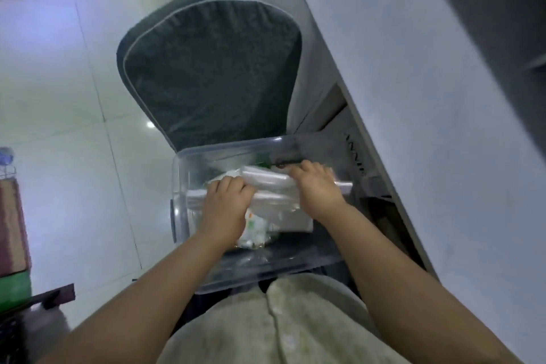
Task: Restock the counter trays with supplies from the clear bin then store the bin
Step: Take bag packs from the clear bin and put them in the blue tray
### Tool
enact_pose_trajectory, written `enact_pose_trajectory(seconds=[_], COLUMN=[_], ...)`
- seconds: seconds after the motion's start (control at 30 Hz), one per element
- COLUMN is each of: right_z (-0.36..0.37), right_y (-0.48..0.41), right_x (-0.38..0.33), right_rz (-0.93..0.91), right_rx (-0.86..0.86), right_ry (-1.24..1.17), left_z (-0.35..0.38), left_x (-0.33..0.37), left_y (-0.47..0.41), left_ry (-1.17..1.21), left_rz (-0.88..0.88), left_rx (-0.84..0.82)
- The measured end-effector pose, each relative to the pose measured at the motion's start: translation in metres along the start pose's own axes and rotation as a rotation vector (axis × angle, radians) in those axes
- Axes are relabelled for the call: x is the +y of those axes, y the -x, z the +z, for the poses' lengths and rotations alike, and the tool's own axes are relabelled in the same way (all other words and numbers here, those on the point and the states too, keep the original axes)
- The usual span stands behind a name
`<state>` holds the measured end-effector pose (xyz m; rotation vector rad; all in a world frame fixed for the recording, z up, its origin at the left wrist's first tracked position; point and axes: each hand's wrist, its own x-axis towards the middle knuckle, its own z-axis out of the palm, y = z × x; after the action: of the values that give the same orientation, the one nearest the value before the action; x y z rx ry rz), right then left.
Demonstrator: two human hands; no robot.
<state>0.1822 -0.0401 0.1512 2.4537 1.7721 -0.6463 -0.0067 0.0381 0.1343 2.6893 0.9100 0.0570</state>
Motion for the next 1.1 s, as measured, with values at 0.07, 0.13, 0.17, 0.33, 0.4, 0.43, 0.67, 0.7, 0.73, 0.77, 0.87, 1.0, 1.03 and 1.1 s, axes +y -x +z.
enact_pose_trajectory(seconds=[0.07, 0.13, 0.17, 0.33, 0.4, 0.43, 0.67, 0.7, 0.73, 0.77, 0.87, 1.0, 1.03, 1.1], right_z=[-0.008, -0.008, -0.007, -0.008, -0.013, -0.016, -0.026, -0.028, -0.028, -0.029, -0.027, -0.014, -0.010, -0.001], right_y=[0.030, 0.061, 0.075, 0.149, 0.179, 0.194, 0.315, 0.336, 0.359, 0.382, 0.458, 0.561, 0.586, 0.637], right_x=[-0.016, -0.034, -0.044, -0.073, -0.077, -0.077, -0.061, -0.057, -0.052, -0.047, -0.035, -0.025, -0.024, -0.023], right_rz=[0.061, 0.151, 0.202, 0.387, 0.463, 0.504, 0.760, 0.794, 0.820, 0.835, 0.894, 1.003, 1.032, 1.097], right_rx=[0.103, 0.229, 0.274, 0.453, 0.512, 0.523, 0.651, 0.665, 0.667, 0.670, 0.723, 0.848, 0.875, 0.915], right_ry=[-0.008, -0.055, -0.084, -0.219, -0.228, -0.218, -0.348, -0.405, -0.472, -0.532, -0.616, -0.592, -0.590, -0.573], left_z=[-0.013, -0.024, -0.028, -0.047, -0.056, -0.059, -0.073, -0.077, -0.080, -0.083, -0.089, -0.090, -0.089, -0.088], left_x=[0.004, 0.008, 0.009, 0.027, 0.047, 0.059, 0.171, 0.190, 0.210, 0.230, 0.296, 0.386, 0.406, 0.446], left_y=[0.013, 0.028, 0.036, 0.065, 0.070, 0.073, 0.102, 0.107, 0.114, 0.121, 0.152, 0.211, 0.227, 0.262], left_ry=[0.010, 0.027, 0.042, 0.179, 0.204, 0.222, 0.280, 0.280, 0.283, 0.290, 0.348, 0.307, 0.254, 0.172], left_rz=[0.099, 0.212, 0.278, 0.619, 0.735, 0.790, 1.145, 1.196, 1.247, 1.294, 1.387, 1.493, 1.520, 1.552], left_rx=[0.007, 0.014, 0.027, 0.098, 0.113, 0.129, 0.196, 0.195, 0.191, 0.181, 0.161, 0.200, 0.235, 0.269])
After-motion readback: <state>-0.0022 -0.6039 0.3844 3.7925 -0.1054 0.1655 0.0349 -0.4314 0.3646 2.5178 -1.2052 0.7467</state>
